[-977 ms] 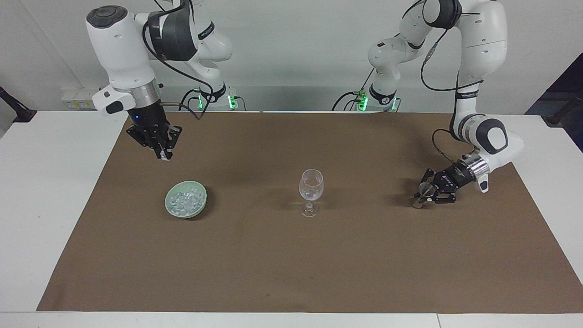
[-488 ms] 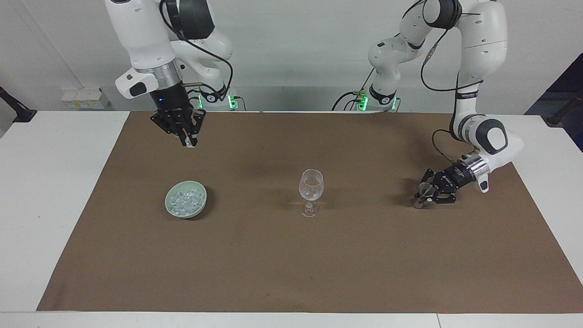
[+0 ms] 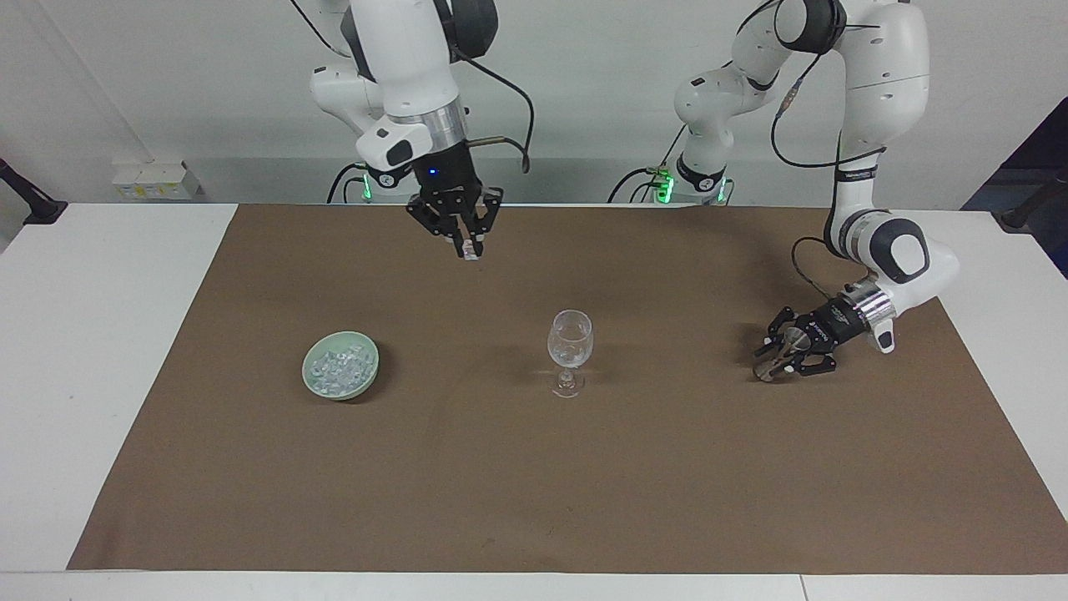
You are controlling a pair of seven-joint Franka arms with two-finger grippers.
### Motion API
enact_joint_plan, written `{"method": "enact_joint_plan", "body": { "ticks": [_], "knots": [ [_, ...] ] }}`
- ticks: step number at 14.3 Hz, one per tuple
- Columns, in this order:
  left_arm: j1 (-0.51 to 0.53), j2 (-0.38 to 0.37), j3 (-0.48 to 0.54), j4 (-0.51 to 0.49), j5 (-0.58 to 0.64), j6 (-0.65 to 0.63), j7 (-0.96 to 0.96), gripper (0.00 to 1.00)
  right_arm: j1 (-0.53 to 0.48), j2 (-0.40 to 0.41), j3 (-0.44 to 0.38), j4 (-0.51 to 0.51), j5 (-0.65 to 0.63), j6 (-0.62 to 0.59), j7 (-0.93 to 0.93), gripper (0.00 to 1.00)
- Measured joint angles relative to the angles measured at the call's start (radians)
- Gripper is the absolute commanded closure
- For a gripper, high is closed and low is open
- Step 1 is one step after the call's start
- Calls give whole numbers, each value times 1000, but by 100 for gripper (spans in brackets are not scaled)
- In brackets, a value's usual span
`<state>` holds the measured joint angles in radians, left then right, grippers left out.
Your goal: Pour wine and add ice with both arms
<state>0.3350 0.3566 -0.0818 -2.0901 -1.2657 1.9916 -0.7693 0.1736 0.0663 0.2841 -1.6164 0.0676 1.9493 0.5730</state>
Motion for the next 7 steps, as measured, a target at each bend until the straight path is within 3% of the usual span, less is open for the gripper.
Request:
{"method": "enact_joint_plan", "body": {
  "ticks": [4,6,7],
  "knots": [
    [0,0,0,0,25,1,3,25,95,135,-1,135,-86,8,127,100],
    [0,0,0,1,33,1,4,0,145,218,-1,205,-139,25,186,100],
    [0,0,0,1,36,0,4,0,158,247,-1,225,-149,41,194,100]
  ]
}}
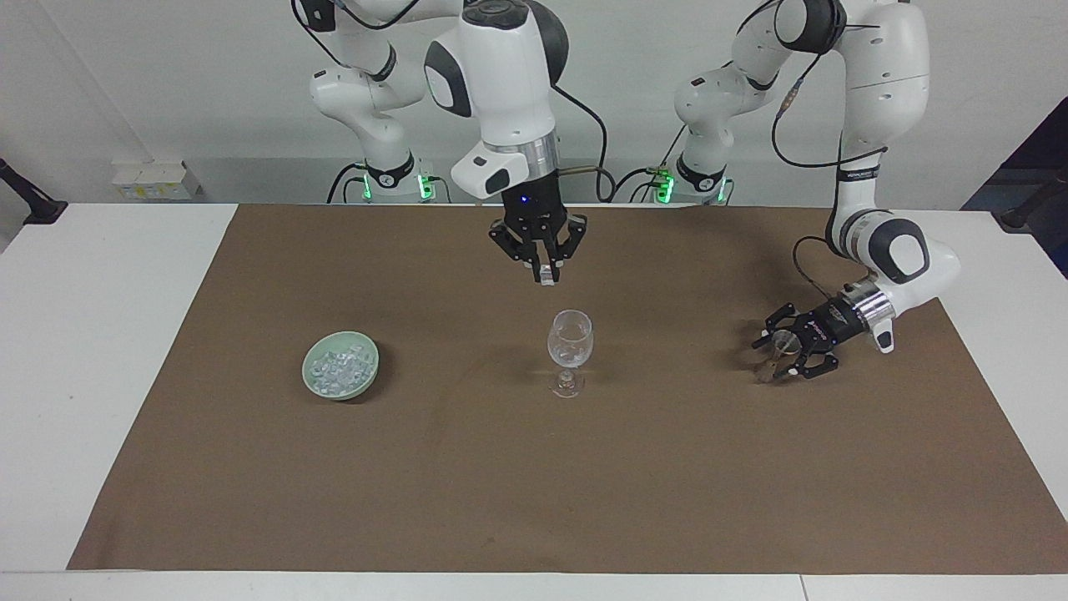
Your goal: Pour wine and add ice with both arms
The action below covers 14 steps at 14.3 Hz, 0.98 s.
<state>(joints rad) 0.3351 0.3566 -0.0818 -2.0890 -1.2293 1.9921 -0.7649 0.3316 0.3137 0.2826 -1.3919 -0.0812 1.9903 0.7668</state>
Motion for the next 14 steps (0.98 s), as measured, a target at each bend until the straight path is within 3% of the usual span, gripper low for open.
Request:
{"method": "enact_joint_plan", "body": {
  "ticks": [4,9,14],
  "knots": [
    [8,0,0,7,25,-11,2,0,25,63,-1,19,-48,31,18,100],
    [32,-5,0,61,161,-38,6,0,31,94,-1,17,-89,58,21,100],
    [32,-13,-2,183,353,-84,8,0,45,108,-1,8,-98,63,21,100]
  ]
}}
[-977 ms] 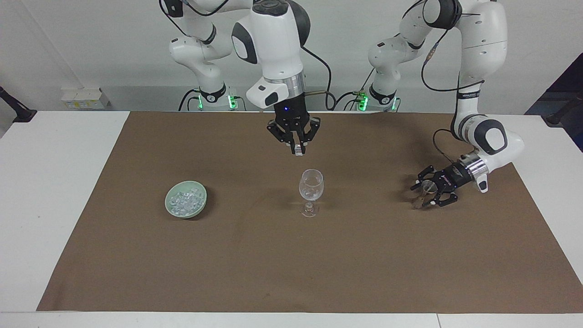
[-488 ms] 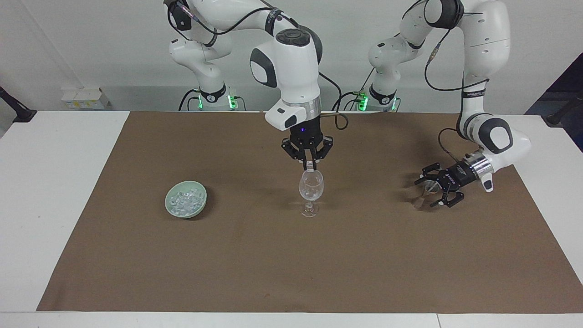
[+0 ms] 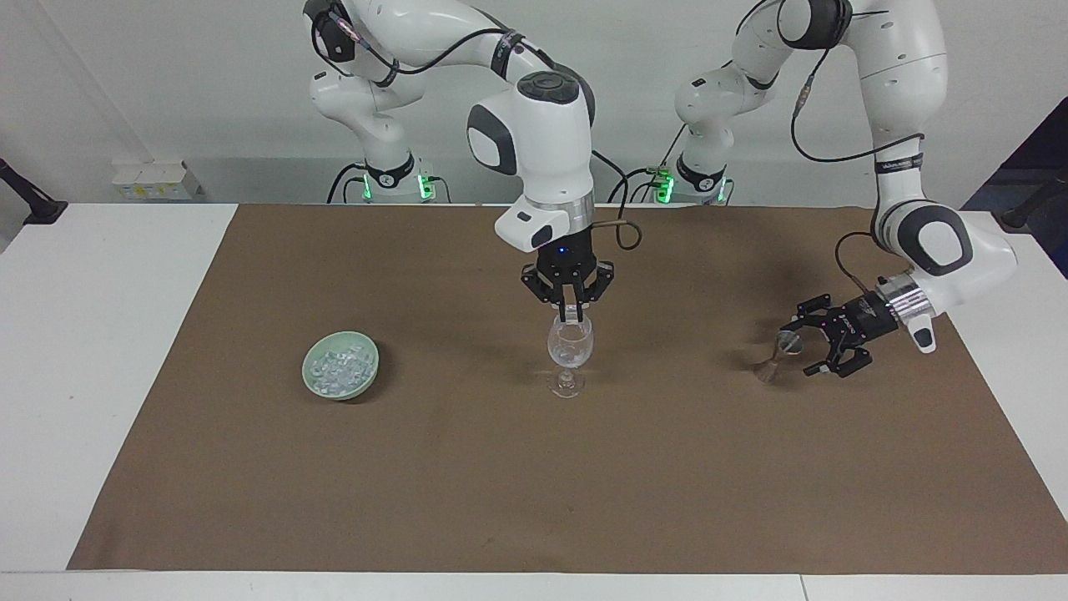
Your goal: Pour wine and add ice with both arms
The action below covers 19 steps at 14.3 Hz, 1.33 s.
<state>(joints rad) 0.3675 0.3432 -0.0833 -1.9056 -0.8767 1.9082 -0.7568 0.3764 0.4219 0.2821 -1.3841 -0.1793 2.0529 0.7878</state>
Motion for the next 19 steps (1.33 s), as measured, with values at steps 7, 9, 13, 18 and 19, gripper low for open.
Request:
{"method": "enact_joint_plan", "body": {
  "ticks": [7,9,13,18,19],
  "knots": [
    [-4,-43,-14,130,228,-49,151,0,0,27,0,-9,-28,8,0,78],
    [-8,-72,-21,148,288,-50,215,0,0,27,0,-9,-30,9,0,73],
    [-35,-118,-31,173,422,-50,388,0,1,27,0,-9,-30,10,0,69],
    [-128,-175,-34,217,613,-52,513,0,3,27,0,-9,-31,10,0,64],
    [-150,-191,-35,217,639,-54,534,0,3,27,0,-9,-31,10,0,64]
  ]
}}
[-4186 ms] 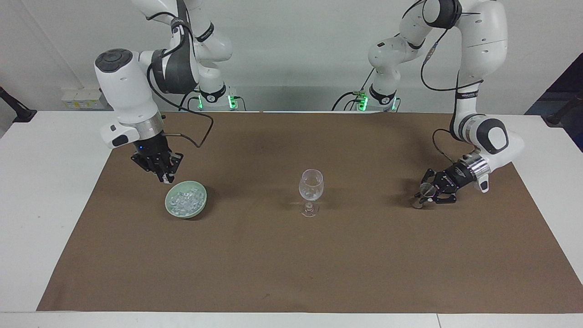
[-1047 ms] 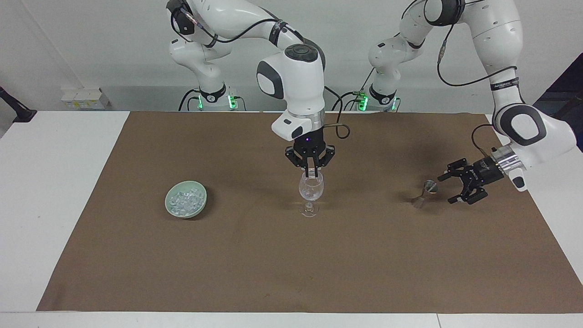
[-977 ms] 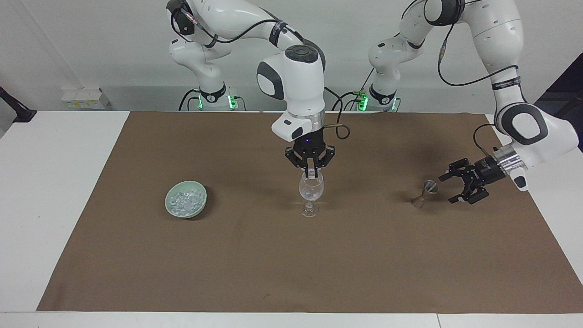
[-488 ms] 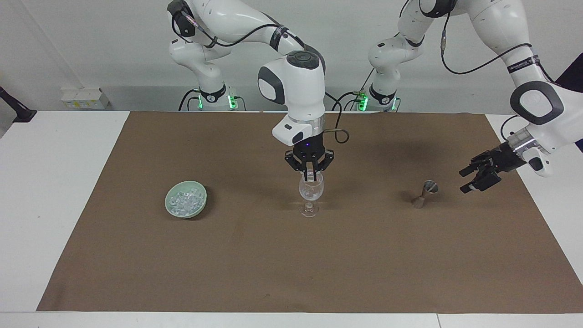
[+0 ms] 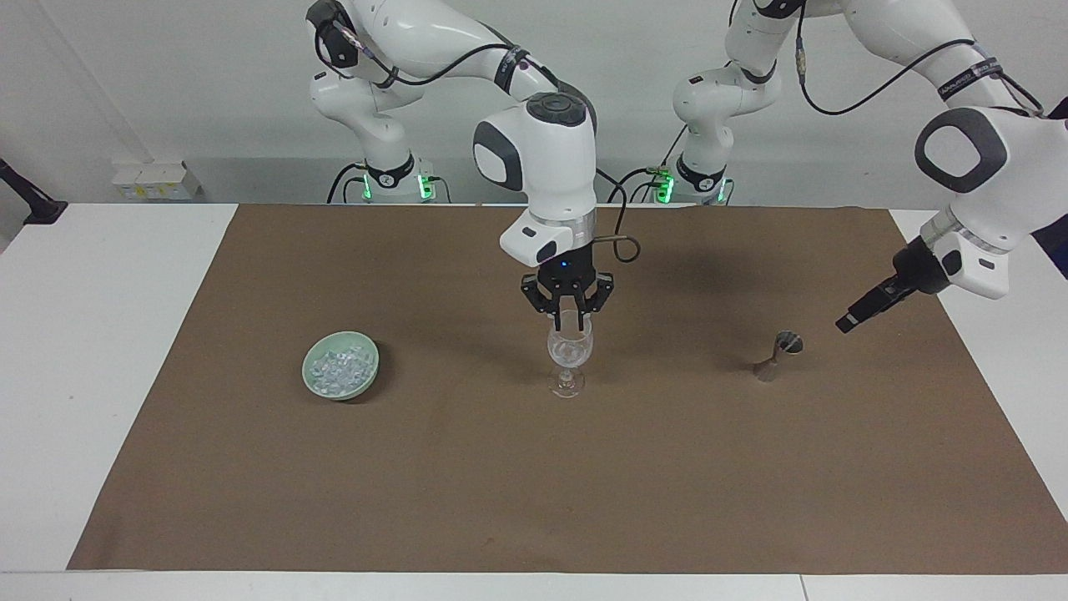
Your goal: Pour wine and add ice with both arms
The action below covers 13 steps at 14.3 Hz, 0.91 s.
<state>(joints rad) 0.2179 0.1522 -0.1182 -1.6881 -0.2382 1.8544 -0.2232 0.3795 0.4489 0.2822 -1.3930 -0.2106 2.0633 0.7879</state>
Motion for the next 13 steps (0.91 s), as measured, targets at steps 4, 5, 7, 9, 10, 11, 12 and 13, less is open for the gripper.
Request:
{"method": "enact_joint_plan", "body": {
  "ticks": [4,5,7,9,10,11,12,13],
  "knots": [
    [-63,-60,-1,1,76,-23,94,0,2,0,0,2,0,-2,0,64],
    [-81,-77,-1,1,106,-44,118,0,2,-2,0,4,0,-6,0,64],
    [-124,-114,-2,2,155,-81,130,0,2,-13,0,6,0,-17,0,64],
    [-155,-149,-3,4,184,-120,131,0,1,-44,-1,7,0,-48,0,64],
    [-160,-164,-3,6,188,-139,134,0,-3,-64,-2,7,0,-80,1,63],
    [-161,-181,-5,8,188,-165,148,0,-8,-88,-4,7,0,-112,1,53],
    [-161,-200,-6,9,188,-190,170,0,-19,-111,-7,7,0,-141,1,53],
    [-161,-218,-8,9,188,-216,199,0,-37,-132,-9,7,0,-173,1,48]
  ]
}}
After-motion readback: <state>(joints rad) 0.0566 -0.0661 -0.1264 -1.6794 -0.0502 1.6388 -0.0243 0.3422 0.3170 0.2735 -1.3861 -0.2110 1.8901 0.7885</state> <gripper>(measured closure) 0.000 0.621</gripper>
